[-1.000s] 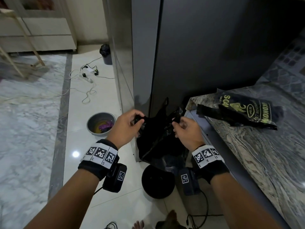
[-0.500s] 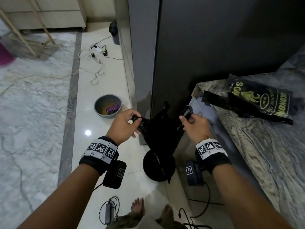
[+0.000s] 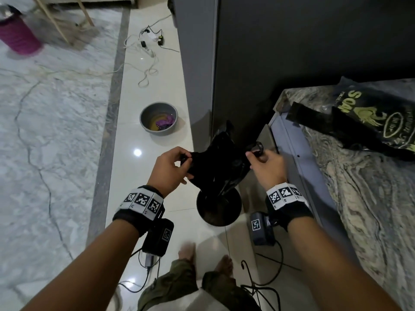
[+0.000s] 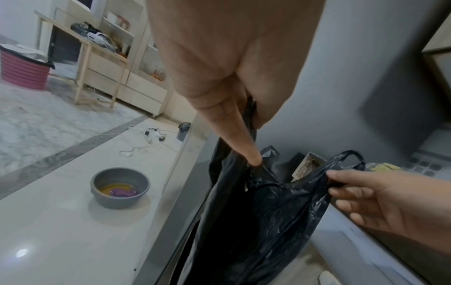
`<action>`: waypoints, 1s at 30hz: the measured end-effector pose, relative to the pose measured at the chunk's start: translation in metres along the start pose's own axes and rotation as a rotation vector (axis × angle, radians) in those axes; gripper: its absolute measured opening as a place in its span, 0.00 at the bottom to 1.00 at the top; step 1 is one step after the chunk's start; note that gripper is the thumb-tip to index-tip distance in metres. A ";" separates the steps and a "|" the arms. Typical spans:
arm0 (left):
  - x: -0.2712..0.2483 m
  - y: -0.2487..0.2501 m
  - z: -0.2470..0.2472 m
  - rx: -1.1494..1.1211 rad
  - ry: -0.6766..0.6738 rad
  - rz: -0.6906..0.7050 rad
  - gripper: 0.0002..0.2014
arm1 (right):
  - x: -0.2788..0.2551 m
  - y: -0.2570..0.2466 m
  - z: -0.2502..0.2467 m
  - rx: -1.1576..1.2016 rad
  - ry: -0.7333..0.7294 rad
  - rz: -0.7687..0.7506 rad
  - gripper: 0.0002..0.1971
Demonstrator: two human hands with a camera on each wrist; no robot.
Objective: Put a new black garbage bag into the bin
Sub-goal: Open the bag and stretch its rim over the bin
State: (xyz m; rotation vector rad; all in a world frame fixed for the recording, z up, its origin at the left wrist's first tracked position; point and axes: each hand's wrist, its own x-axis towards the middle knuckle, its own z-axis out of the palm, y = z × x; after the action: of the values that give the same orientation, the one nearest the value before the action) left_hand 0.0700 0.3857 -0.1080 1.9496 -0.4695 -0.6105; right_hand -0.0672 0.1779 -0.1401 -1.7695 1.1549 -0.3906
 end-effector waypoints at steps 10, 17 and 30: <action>-0.005 -0.046 0.040 -0.005 -0.009 -0.118 0.02 | 0.009 0.040 0.008 -0.097 -0.047 0.094 0.18; -0.007 -0.057 0.064 -0.022 -0.055 -0.143 0.03 | 0.022 0.060 0.015 -0.191 0.017 0.102 0.18; -0.031 -0.028 0.071 -0.057 -0.116 -0.070 0.06 | 0.000 0.057 -0.008 -0.112 0.068 0.067 0.22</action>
State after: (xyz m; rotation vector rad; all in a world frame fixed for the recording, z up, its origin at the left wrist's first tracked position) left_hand 0.0047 0.3649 -0.1532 1.8900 -0.4521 -0.7765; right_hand -0.1034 0.1681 -0.1835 -1.8205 1.3031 -0.3535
